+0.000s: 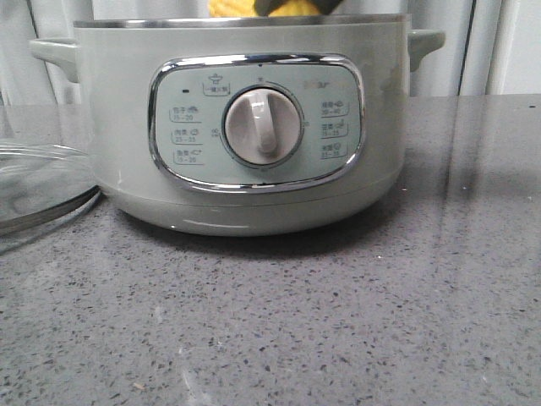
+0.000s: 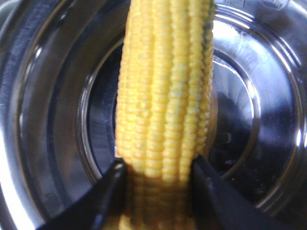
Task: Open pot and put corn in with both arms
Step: 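Lower the corn into the pot and open the right gripper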
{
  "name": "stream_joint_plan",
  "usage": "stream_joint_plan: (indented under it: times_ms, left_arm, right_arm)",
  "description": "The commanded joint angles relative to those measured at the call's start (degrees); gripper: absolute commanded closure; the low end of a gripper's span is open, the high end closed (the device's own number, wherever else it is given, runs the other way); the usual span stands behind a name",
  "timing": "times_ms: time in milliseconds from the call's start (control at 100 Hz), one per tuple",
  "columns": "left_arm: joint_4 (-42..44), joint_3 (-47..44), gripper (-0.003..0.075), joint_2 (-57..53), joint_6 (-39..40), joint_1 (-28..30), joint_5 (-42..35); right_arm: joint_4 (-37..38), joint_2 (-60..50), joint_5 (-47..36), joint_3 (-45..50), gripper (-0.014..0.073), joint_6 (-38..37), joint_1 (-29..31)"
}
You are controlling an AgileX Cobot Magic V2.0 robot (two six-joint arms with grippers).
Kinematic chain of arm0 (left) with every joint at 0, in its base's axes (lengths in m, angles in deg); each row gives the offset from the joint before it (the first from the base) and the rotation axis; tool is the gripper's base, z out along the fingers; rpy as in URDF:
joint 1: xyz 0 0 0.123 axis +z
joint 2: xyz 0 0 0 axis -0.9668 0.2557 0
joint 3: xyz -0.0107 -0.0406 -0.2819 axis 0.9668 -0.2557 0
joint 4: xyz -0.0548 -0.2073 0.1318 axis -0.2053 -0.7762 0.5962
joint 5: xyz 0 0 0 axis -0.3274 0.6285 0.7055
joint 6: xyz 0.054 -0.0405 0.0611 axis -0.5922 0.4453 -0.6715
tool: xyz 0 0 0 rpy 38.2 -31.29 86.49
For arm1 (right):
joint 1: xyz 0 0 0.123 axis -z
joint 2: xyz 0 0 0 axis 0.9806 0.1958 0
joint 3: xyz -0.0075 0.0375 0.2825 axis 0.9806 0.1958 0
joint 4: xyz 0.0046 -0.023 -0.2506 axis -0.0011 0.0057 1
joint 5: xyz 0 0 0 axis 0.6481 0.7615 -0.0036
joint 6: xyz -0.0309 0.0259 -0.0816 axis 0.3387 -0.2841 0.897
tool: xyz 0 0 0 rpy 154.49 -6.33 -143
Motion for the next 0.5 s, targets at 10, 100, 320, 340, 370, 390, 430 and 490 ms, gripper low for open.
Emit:
stream_joint_plan:
  times_ms: [10,100,320,340,370,390,430,490]
  left_arm:
    - [2.0,1.8,0.0683,-1.1,0.1,-0.4,-6.2]
    - [2.0,1.8,0.057,-1.1,0.1,-0.4,-6.1]
    - [0.4,1.8,0.0337,-1.1,0.1,-0.4,-5.7]
    - [0.1,1.8,0.0328,-1.1,0.1,-0.4,-5.6]
    - [-0.4,1.8,0.0319,-1.1,0.1,-0.4,-5.6]
    - [-0.5,1.8,0.0317,-1.1,0.1,-0.4,-5.4]
    - [-1.2,1.8,0.0314,-1.1,0.1,-0.4,-5.3]
    - [-2.0,1.8,0.0312,-1.2,0.1,-0.4,-5.3]
  right_arm:
    - [-0.9,-1.7,-3.1,-2.0,0.021,0.7,0.0]
    - [-0.9,-1.7,-3.2,-2.0,0.0144,0.7,0.0]
    - [-0.9,-1.7,-3.0,-2.0,0.0144,0.7,0.0]
    - [-0.9,-1.7,-3.0,-2.0,0.0144,0.7,0.0]
    - [-0.9,-1.7,-2.9,-2.0,0.0144,0.7,0.0]
    - [-0.9,-1.7,-2.8,-2.0,0.0144,0.7,0.0]
    - [-0.9,-1.9,-2.8,-2.0,0.0144,0.7,0.0]
    - [-0.9,-2.3,-3.0,-2.0,0.0144,0.7,0.0]
